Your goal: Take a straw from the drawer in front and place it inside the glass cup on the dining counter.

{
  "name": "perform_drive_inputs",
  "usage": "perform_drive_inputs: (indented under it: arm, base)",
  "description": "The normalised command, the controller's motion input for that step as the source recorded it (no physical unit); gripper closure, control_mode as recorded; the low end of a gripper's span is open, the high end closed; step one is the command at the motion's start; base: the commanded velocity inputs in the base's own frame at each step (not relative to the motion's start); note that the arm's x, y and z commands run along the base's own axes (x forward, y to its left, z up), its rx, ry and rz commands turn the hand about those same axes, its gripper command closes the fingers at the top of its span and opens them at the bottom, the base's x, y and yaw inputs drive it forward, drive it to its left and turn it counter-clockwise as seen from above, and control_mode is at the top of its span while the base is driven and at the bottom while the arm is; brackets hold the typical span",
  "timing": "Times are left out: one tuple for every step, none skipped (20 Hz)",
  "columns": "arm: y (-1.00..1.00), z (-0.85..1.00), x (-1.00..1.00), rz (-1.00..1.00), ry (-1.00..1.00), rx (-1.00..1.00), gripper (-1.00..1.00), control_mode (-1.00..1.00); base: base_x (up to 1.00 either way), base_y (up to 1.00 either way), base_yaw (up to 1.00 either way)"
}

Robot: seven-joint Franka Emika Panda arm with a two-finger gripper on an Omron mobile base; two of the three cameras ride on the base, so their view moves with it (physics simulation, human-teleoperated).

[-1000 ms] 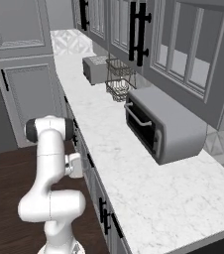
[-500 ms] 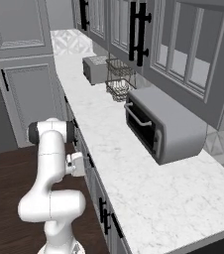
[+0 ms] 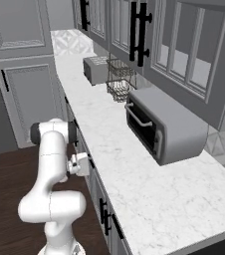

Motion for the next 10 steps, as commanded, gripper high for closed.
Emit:
perform_drive_inputs:
  arm:
    - [-0.35,0.00,0.20,0.00,0.00,0.00,-1.00,-1.00]
    - [-0.34,0.00,0.26,0.00,0.00,0.00,-1.00,-1.00]
    - [-0.31,0.00,0.28,0.00,0.00,0.00,-1.00,-1.00]
    - [-0.28,0.00,0.35,0.00,0.00,0.01,-1.00,-1.00]
    - [-0.24,0.00,0.36,0.00,0.00,0.00,-1.00,-1.00]
    - [-0.16,0.00,0.29,0.00,0.00,0.00,-1.00,-1.00]
    - [-0.11,-0.01,0.26,0.01,0.00,0.00,1.00,-1.00]
    - [-0.04,-0.02,0.21,0.02,0.00,0.00,1.00,-1.00]
    - [0.00,-0.01,0.13,0.03,0.00,0.00,1.00,-1.00]
    - [0.00,-0.01,0.00,0.05,0.00,0.01,1.00,-1.00]
  base:
    - [0.00,0.00,0.00]
    - [0.00,0.00,0.00]
    - [0.00,0.00,0.00]
    - [0.00,0.00,0.00]
    - [0.00,0.00,0.00]
    - [0.00,0.00,0.00]
    - [0.00,0.00,0.00]
    - [0.00,0.00,0.00]
    - [0.00,0.00,0.00]
    - [0.00,0.00,0.00]
